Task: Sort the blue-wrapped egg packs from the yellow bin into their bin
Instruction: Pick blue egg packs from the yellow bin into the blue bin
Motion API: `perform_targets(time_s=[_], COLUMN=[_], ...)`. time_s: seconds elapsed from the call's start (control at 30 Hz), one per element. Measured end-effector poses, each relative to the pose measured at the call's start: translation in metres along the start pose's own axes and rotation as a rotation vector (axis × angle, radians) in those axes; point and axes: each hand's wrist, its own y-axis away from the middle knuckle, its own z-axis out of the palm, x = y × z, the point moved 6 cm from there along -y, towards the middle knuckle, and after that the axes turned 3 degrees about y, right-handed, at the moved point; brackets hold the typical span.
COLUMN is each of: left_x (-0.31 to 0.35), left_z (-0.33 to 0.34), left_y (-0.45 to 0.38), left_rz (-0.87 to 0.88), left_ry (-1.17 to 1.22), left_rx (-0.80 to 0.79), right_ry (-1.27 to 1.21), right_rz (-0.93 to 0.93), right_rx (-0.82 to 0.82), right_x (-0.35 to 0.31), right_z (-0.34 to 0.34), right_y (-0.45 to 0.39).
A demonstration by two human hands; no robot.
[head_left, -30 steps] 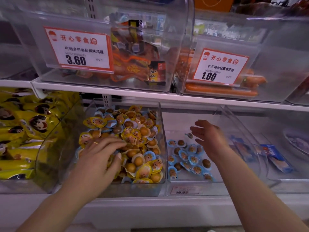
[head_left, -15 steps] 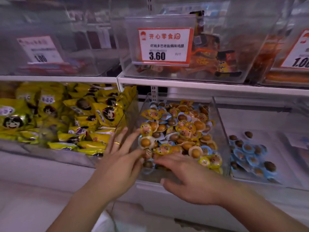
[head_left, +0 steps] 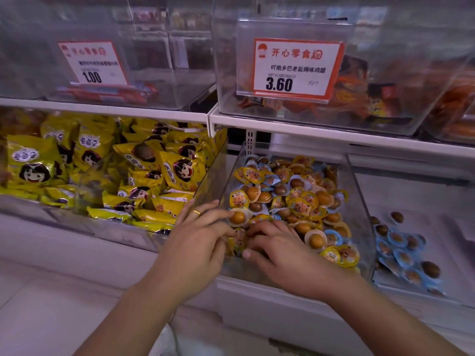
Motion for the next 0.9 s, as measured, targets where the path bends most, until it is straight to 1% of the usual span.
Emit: perform_targets(time_s=[0.1, 0.17, 0.2, 0.27, 0.3, 0.33, 0.4, 0.47, 0.53, 0.57, 0.6, 0.67, 0.7, 0.73, 0.77, 0.83, 0.9], left_x=[0.001, 0.006, 0.009, 0.014, 0.017, 0.02, 0.026, 0.031, 0.031, 0.03, 0.026, 0.017, 0.013, 0.008, 0.006, 0.006, 0.009], left_z=[0.0, -0.002, -0.005, -0.012, -0.014, -0.014, -0.002, 0.013, 0.028, 0.031, 0.03, 0.022, 0.018, 0.015, 0.013, 0.012, 0.003], left_y=[0.0, -0.001, -0.002, -0.002, -0.002, -0.003, -0.005, -0.008, -0.012, -0.014, -0.015, -0.017, -0.018, -0.019, -0.02, -0.023, -0.031], left_rz=[-0.01, -0.012, -0.004, 0.008, 0.0, -0.037, -0.193, -0.391, -0.574, -0.636, -0.673, -0.676, -0.66, -0.642, -0.63, -0.592, -0.468], left_ry=[0.058, 0.09, 0.098, 0.116, 0.146, 0.199, 0.45, 0.779, 1.043, 1.12, 1.127, 1.14, 1.158, 1.167, 1.155, 1.069, 0.793], left_rx=[0.035, 0.089, 0.139, 0.238, 0.26, 0.256, 0.181, 0.16, 0.184, 0.206, 0.254, 0.346, 0.378, 0.384, 0.368, 0.338, 0.374], right_ry=[-0.131, -0.233, -0.32, -0.533, -0.606, -0.628, -0.539, -0.389, -0.309, -0.318, -0.371, -0.541, -0.582, -0.548, -0.426, -0.127, 0.043], right_rz=[-0.018, -0.022, -0.011, 0.05, 0.086, 0.106, 0.071, -0.022, -0.084, -0.087, -0.083, -0.042, 0.001, 0.05, 0.088, 0.104, 0.114], right_rx=[-0.013, 0.015, 0.06, 0.218, 0.318, 0.415, 0.552, 0.616, 0.622, 0.595, 0.557, 0.513, 0.504, 0.493, 0.485, 0.48, 0.496], right_x=[0.004, 0.005, 0.006, 0.01, 0.015, 0.018, 0.015, 0.001, -0.009, -0.01, -0.008, 0.004, 0.013, 0.022, 0.028, 0.032, 0.032], right_z=[-0.004, -0.007, -0.011, -0.024, -0.032, -0.039, -0.05, -0.054, -0.049, -0.047, -0.047, -0.05, -0.05, -0.05, -0.05, -0.045, -0.043], right_y=[0.003, 0.006, 0.008, 0.011, 0.013, 0.016, 0.02, 0.018, 0.013, 0.009, 0.005, 0.0, -0.003, -0.006, -0.009, -0.016, -0.022])
